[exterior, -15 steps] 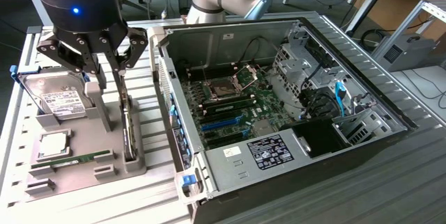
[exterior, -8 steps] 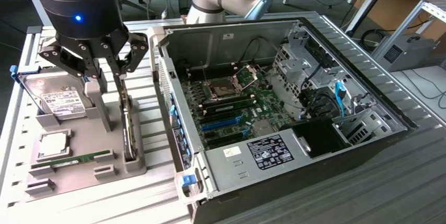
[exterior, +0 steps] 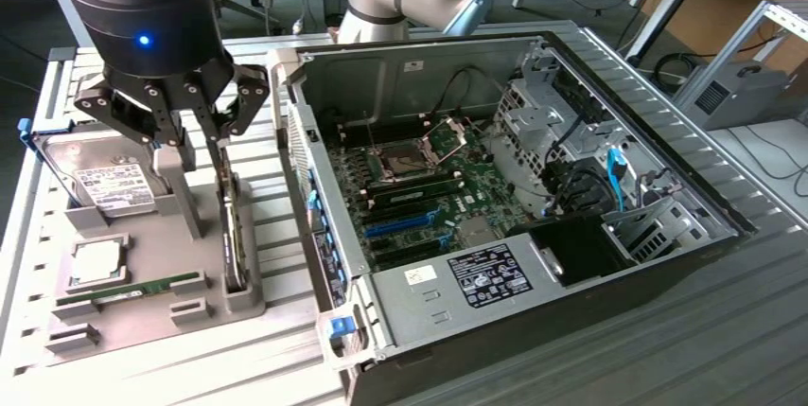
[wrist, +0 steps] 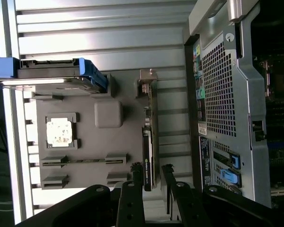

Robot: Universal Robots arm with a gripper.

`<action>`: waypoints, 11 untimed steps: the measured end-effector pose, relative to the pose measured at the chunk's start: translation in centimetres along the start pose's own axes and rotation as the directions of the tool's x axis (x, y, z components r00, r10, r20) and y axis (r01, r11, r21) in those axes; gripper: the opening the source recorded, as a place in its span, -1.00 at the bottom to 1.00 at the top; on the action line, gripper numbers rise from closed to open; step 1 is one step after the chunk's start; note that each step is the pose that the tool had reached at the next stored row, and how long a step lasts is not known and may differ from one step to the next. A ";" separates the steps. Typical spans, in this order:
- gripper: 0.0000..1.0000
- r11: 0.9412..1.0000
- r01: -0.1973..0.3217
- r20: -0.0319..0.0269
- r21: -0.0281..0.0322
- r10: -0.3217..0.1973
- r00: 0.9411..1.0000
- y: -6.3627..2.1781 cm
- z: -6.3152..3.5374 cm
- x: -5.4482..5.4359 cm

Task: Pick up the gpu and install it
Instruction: 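Pick up the gpu and move the gpu toward the slot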

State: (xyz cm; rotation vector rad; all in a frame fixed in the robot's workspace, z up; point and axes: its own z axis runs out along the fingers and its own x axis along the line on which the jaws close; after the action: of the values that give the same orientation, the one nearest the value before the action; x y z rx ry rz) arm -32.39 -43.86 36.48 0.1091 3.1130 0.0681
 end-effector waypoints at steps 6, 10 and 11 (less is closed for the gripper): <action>-0.40 1.000 0.000 0.000 0.000 0.000 1.000 -0.02 0.39 0.0; -0.40 1.000 0.000 0.000 0.000 0.000 1.000 -0.03 0.55 0.0; -0.40 1.000 0.000 0.000 0.000 0.000 1.000 -0.03 0.55 0.0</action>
State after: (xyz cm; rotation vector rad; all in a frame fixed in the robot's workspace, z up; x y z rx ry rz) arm -32.39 -43.86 35.93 0.1091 3.1130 0.0686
